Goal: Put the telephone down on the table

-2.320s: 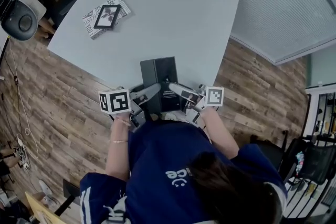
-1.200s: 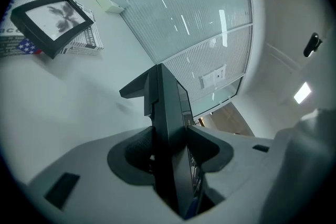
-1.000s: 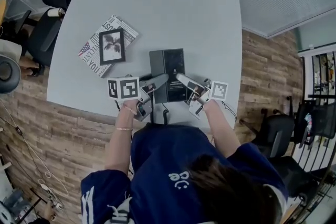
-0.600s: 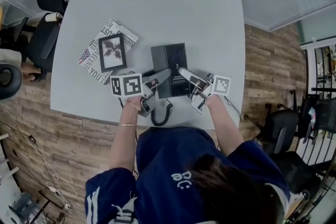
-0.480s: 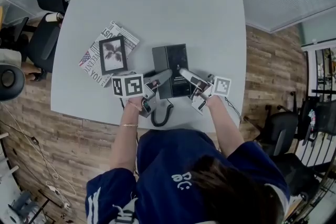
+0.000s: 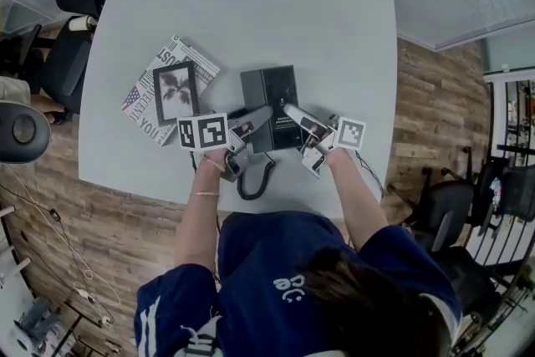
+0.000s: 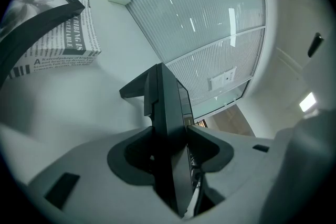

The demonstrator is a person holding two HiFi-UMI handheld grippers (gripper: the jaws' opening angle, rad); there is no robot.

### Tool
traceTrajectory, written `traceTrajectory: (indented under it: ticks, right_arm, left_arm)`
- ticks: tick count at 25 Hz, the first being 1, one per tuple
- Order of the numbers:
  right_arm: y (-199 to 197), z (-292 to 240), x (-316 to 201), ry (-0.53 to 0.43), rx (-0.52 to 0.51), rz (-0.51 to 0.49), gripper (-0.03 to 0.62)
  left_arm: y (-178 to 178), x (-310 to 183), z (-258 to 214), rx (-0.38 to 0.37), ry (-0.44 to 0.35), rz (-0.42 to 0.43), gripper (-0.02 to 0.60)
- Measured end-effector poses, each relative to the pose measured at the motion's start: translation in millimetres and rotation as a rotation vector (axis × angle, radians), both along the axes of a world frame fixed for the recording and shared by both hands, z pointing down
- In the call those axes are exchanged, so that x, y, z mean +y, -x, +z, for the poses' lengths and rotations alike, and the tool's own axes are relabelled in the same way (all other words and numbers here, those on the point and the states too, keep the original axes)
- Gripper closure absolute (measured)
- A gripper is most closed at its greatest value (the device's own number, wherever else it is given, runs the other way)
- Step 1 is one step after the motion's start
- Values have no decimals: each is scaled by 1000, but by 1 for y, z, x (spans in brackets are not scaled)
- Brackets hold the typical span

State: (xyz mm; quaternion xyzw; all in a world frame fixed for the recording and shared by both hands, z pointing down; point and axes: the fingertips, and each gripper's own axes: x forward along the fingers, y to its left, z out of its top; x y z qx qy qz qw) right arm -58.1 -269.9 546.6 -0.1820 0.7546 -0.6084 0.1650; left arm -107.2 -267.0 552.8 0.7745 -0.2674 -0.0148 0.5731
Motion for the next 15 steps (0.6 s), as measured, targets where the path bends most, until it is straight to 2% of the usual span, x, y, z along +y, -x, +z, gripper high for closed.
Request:
traceTrajectory:
  ticks: [5,15]
  right_arm:
    - [-4,2,-5,-6,21,6,424]
    - [-5,10,-2,-112,174,-19,424]
  left_arm:
    - [-4,-4,1,-10,2,-4,382]
    - [-9,2,12,-45,12,13,380]
